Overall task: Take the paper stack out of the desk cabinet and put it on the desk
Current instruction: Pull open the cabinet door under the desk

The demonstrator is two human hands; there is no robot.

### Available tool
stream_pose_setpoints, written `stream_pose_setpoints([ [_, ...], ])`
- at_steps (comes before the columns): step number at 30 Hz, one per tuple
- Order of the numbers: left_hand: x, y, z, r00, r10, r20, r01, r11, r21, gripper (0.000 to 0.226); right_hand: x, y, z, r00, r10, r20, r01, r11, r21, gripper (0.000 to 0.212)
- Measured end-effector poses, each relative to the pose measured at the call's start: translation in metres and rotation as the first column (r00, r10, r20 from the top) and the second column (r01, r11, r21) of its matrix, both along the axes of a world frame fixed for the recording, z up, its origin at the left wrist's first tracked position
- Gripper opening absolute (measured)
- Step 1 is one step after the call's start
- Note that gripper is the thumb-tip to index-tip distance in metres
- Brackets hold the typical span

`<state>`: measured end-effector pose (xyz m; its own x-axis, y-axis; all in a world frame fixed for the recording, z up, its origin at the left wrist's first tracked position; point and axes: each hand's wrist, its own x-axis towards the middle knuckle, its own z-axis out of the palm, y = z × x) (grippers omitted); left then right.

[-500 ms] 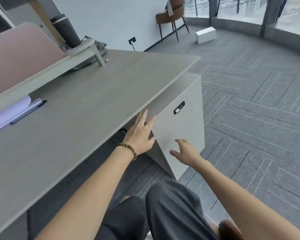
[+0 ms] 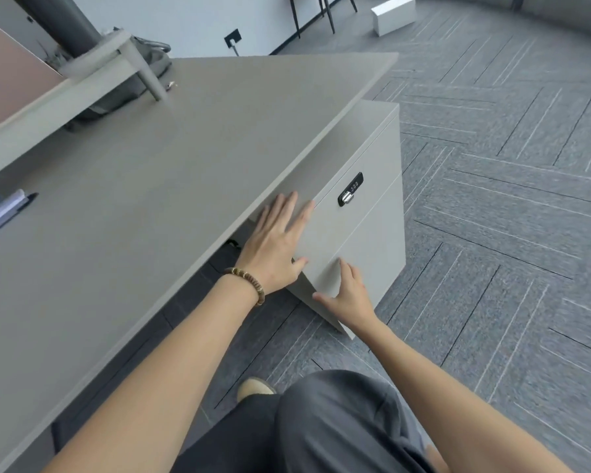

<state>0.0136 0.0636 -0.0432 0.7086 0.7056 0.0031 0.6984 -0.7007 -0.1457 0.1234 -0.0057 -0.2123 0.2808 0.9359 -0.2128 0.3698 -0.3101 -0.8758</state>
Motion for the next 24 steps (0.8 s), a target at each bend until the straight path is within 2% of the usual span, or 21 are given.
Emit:
stream_pose_setpoints([
  [3, 0.005, 0.009, -0.004, 0.999, -0.042, -0.032, 0.043, 0.998, 0.035, 0.105, -0.008, 0.005, -0.009, 0.999, -0.041, -0.017, 0.041, 0.999, -0.005, 0.11],
  [7, 0.006, 0.012, -0.009, 0.998, -0.065, -0.005, 0.065, 0.994, 0.088, 0.109, -0.012, 0.014, -0.013, 0.996, -0.076, -0.038, 0.076, 0.997, 0.002, 0.117],
  [17, 0.003, 0.017, -0.015, 0.995, -0.082, 0.052, 0.077, 0.992, 0.1, 0.114, -0.019, 0.034, -0.023, 0.988, -0.154, -0.026, 0.155, 0.988, 0.02, 0.14],
  [24, 0.006, 0.014, -0.014, 0.997, -0.064, 0.052, 0.058, 0.994, 0.095, 0.109, -0.024, 0.036, -0.024, 0.976, -0.217, 0.018, 0.217, 0.976, 0.031, 0.131],
])
